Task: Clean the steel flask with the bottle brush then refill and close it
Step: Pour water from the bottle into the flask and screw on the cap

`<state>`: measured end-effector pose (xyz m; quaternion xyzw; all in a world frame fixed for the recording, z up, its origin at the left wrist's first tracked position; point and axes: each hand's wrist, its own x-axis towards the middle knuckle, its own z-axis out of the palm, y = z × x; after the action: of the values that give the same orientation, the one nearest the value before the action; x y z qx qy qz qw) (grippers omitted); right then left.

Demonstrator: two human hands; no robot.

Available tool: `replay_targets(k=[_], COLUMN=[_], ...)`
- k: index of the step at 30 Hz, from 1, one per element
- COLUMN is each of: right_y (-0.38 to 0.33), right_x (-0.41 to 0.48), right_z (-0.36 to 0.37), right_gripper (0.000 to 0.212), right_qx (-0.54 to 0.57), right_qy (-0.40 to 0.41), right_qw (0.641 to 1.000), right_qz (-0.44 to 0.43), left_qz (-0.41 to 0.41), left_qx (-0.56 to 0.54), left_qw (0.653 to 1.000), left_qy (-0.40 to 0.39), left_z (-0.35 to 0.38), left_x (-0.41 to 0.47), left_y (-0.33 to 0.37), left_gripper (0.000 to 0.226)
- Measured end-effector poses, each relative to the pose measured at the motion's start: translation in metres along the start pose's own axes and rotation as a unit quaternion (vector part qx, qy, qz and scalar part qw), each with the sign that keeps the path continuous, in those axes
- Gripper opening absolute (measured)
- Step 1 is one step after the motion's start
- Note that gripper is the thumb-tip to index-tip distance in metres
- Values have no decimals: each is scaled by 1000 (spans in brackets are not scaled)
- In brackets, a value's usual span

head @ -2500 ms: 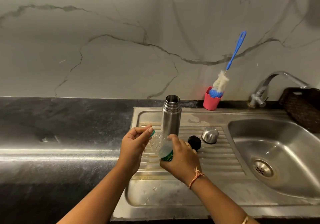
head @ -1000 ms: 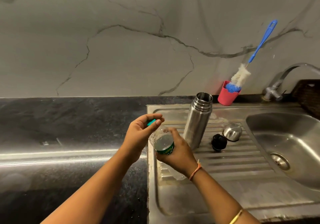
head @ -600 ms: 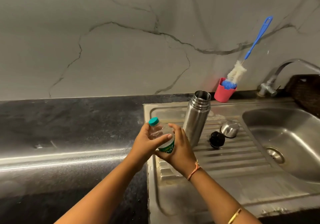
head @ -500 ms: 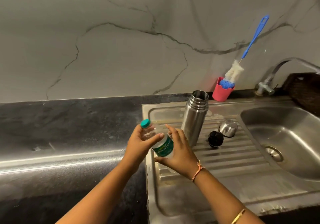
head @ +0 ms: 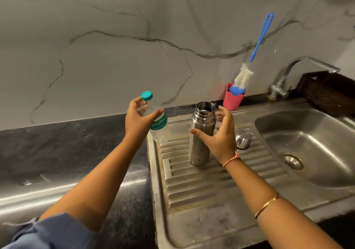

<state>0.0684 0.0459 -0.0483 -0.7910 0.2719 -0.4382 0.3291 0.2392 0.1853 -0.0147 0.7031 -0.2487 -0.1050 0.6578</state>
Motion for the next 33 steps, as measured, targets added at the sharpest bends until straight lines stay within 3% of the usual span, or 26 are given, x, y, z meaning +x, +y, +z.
replay_targets(k=[2,5,14,21,33], right_y=[0,-1,6,10,14], right_x=[6,6,4,5,5], right_z=[1,5,12,14,18], right_gripper=[73,57,60,63,64], right_qx=[42,13,-6,-1,1], right_qy=[-71,-72,-46,-31,-30], right_qw=[996,997,999,999,1000], right_qz=[32,23,7,-8,-3], left_qz=[4,1,-17,-65,-72], left_qx=[12,16,89,33,-2], left_qw=[1000,1000,993,993,991], left_qy=[-12,-27,-74,-94,-113], left_z=[8,20,43,30,31], left_x=[14,31,62,82,79], left_y=[-3,-9,-31,-44,-46], left_gripper=[64,65,69,71,76])
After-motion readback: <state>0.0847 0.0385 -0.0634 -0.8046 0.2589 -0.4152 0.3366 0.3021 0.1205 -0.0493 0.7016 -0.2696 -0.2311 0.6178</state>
